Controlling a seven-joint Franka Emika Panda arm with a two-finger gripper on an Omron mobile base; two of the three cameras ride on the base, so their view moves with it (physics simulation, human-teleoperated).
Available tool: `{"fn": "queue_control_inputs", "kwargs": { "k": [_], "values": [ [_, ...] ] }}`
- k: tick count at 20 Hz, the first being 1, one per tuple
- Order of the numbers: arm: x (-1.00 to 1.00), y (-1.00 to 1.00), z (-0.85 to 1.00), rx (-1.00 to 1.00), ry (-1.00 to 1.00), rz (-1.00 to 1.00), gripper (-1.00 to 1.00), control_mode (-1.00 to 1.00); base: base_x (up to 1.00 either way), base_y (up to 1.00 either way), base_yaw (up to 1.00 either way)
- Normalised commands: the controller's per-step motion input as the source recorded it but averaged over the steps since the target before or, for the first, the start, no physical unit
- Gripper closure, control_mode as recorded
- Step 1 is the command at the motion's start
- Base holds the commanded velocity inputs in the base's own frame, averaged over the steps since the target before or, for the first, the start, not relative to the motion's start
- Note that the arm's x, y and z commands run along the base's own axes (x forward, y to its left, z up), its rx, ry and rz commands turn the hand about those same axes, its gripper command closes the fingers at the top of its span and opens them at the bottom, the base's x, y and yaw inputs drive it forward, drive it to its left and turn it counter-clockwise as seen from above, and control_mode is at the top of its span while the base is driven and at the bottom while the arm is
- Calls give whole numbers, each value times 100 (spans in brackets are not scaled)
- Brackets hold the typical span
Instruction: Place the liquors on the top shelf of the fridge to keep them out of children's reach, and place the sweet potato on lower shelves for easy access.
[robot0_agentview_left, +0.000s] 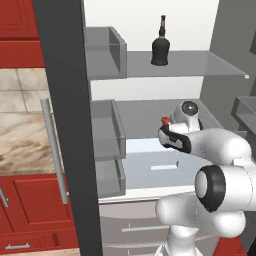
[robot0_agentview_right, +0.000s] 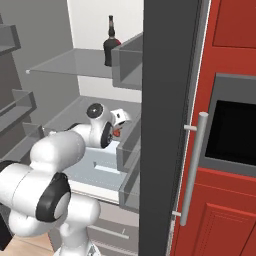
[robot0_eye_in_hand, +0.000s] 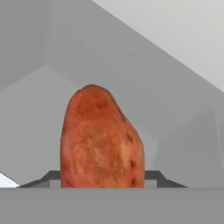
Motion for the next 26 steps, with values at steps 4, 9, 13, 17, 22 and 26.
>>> {"fn": "queue_control_inputs", "kwargs": {
  "k": [4,9,13,17,22,26],
  "values": [
    [53,-6,-23,0,0,1,100,-100,0,0,0],
    [50,-4,-12,0,-2,0,100,-100,0,0,0],
    [49,-9,-1,0,-4,0,100,-100,0,0,0],
    [49,-11,0,0,-4,0,100,-100,0,0,0],
    [33,-7,0,0,-5,0,-100,-100,0,0,0],
    [1,-5,0,0,-5,0,-100,-100,0,0,0]
  ]
}}
